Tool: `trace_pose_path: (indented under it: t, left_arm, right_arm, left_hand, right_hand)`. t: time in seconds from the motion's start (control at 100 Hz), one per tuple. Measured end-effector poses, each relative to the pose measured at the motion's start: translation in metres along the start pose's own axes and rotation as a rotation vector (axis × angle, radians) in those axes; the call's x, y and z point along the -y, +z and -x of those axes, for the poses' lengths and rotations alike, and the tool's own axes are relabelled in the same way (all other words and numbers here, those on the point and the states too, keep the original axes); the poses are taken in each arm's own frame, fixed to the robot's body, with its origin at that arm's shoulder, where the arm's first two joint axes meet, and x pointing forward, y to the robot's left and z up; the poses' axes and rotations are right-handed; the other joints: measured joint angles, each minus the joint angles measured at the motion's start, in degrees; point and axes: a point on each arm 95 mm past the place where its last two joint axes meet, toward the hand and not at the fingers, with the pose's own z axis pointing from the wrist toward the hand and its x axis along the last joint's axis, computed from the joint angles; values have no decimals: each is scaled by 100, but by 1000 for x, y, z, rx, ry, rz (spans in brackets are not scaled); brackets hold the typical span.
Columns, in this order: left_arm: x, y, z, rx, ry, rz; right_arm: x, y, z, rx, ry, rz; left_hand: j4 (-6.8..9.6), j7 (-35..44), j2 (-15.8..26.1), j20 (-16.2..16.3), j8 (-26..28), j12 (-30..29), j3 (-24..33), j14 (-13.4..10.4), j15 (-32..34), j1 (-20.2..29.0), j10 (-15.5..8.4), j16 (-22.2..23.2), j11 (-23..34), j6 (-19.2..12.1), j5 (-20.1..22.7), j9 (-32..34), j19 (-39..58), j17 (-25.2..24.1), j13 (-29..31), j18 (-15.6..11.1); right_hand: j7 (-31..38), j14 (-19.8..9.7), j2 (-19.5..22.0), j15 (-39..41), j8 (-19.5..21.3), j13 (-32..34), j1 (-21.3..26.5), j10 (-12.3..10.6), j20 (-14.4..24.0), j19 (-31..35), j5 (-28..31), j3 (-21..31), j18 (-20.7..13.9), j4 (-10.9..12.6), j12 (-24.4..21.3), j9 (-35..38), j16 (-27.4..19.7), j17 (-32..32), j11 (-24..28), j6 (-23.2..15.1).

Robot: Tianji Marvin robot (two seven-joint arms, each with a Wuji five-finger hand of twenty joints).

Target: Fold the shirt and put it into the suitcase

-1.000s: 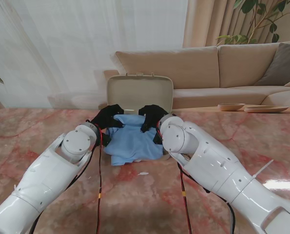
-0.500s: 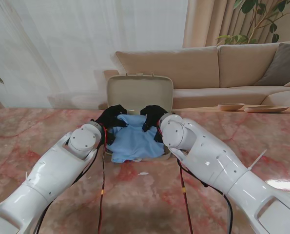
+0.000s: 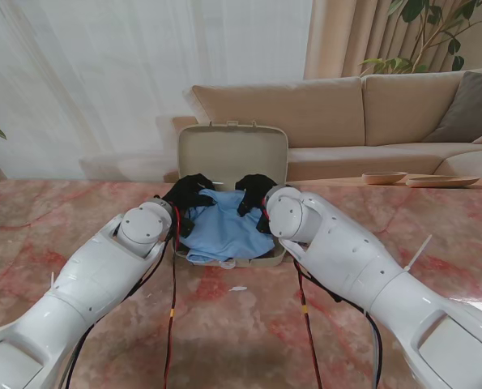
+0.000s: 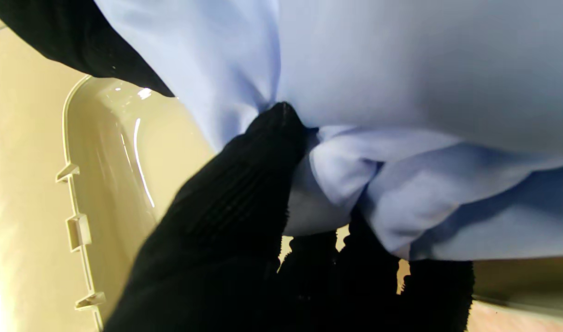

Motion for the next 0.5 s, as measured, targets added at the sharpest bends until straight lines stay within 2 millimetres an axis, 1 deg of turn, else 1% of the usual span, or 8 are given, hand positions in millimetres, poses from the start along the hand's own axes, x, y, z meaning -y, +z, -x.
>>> trace_pose_path:
  t: [0.05,0.12,0.26,0.28,0.37,0.43,0.46,0.5]
  left_arm:
    - [0,0,0,3,-4,7]
    - [-1,0,0,7,-9,17]
    - [-2,0,-1,8,-11,37]
    - [-2,0,-1,7,-11,40]
    - [-2,-1,-3,1,-5,51]
    - [-1,-2,-5,-6,7,57]
    - [-1,-3,-6,-10,15,63]
    - [0,-4,-7,-15,27,73]
  right_arm:
    - [0,0,1,4,2,-1]
    - [1,1,2,10,4,-3]
    - [1,1,4,19,6,-7]
    - [1,1,4,21,6,-7]
    - [0,1,5,27,6,-7]
    - [-2,0,6,32,5,-3]
    - [-3,0,6,34,4,1]
    - [-5,-1,6,39,4,6]
  left_hand:
    - [2,-224,56,-101,-242,-235,-4,51,-159,0,50,-226,-298,71,2,0,-106,-133,-146,12]
    - [25,-523,179,-244,-477,-746,-7,111,-310,-1,117,-491,-386,165,3,-150,-171,-256,-307,17]
    - [69,-1085,413,-266,-680,-1473,-7,169,-527,-16,213,-706,-195,276,3,-542,-239,-411,-466,20]
    - [142,-1209,413,-266,-709,-1638,-7,173,-538,-137,236,-740,-173,306,3,-566,-243,-431,-591,21]
    - [162,-1581,549,-267,-781,-2218,-2,197,-670,-317,267,-833,-16,356,3,-864,-264,-504,-775,22]
    - [168,-1736,657,-272,-782,-2543,-2,212,-753,-383,304,-897,21,402,3,-999,-327,-578,-835,23]
    - [287,-1889,752,-285,-789,-2636,-1,223,-794,-543,313,-924,21,454,3,-1094,-389,-689,-996,23]
    - [323,-2006,778,-314,-799,-2688,-1,229,-832,-551,317,-960,19,466,3,-1094,-396,-690,-1051,23]
  right_hand:
    - [-22,66,70,-203,-78,-76,0,0,-48,-10,0,-30,52,0,-91,-13,-45,-102,-47,4]
    - [-133,84,197,-412,-200,-173,0,0,-142,-103,0,-91,91,0,-268,-71,-118,-218,-175,20]
    - [-334,239,307,-1069,-436,-540,0,16,-350,-475,-94,-174,204,0,-505,-317,-338,-593,-534,148]
    - [-367,246,316,-1134,-471,-608,-1,18,-355,-520,-157,-176,215,0,-540,-373,-390,-658,-555,155]
    - [-837,309,372,-1518,-494,-886,-106,25,-362,-753,-157,-178,271,2,-788,-669,-456,-970,-611,295]
    - [-1384,317,374,-1722,-263,-1103,-323,32,-363,-951,-156,-178,275,11,-1006,-902,-476,-1158,-612,323]
    - [-1676,326,380,-1859,-118,-1222,-493,53,-363,-1031,-155,-178,277,13,-1077,-1010,-478,-1265,-634,377]
    - [-2095,361,404,-1984,130,-1357,-621,83,-363,-1114,-153,-178,279,18,-1138,-1149,-484,-1422,-683,447]
